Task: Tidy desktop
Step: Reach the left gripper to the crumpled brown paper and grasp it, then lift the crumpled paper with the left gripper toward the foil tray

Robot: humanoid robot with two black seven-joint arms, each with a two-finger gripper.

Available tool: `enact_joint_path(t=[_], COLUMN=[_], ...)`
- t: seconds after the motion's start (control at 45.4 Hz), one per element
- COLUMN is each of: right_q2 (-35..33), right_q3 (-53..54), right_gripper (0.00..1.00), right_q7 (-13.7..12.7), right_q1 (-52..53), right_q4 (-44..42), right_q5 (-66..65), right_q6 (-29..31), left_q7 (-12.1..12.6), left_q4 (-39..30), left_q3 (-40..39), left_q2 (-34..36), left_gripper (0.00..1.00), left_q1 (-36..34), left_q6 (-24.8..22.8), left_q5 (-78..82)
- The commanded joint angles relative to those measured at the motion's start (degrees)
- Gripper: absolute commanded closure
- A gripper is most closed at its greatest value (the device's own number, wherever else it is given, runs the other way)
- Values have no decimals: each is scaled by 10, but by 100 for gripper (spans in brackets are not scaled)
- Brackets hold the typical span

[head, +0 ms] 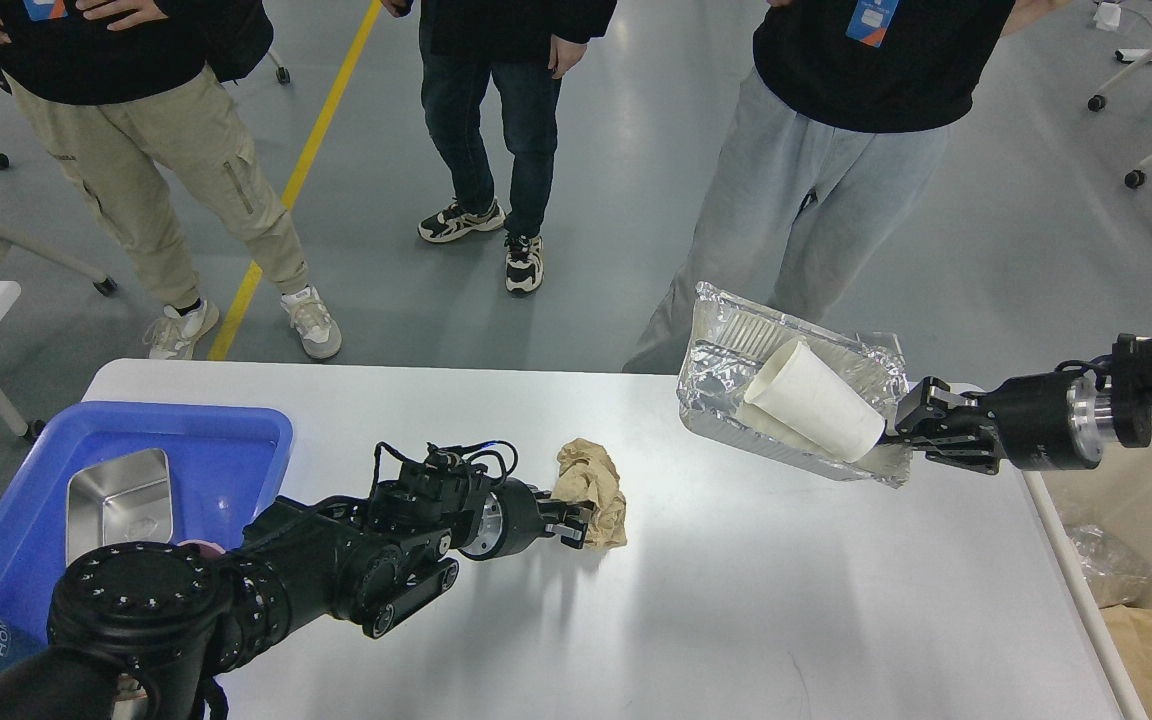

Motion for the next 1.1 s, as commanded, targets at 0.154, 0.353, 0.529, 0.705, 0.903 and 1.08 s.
enact_joint_path(t=[0.154,0.353,0.529,0.705,0.903,1.08], right_q2=[-1,-1,1,0,0,0], right_q3=[4,4,6,8,8,8], right_gripper=[100,100,100,100,100,100], right_q7=[0,1,1,1,1,1], right_q1=[-1,-1,-1,-3,-6,-9], right_q4=[-1,-1,-2,-2,-2,-2], right_q5=[0,0,0,0,0,0], right_q6=[-1,0,0,0,0,0], left_q7=[-41,-60,-60,-57,-52,-54], left_q4=[-20,-171,-284,-444,-607,-720], left_q3=[0,-4,-11,-10,-7,-8], left_q2=[12,135,255,408,582,726], left_gripper=[100,100,99,98,98,98], left_q1=[-36,-69,-80,-80,-81,-97], left_q6=[-68,-127,-161,-176,-186,-197], left_q5=[2,3,6,9,10,13])
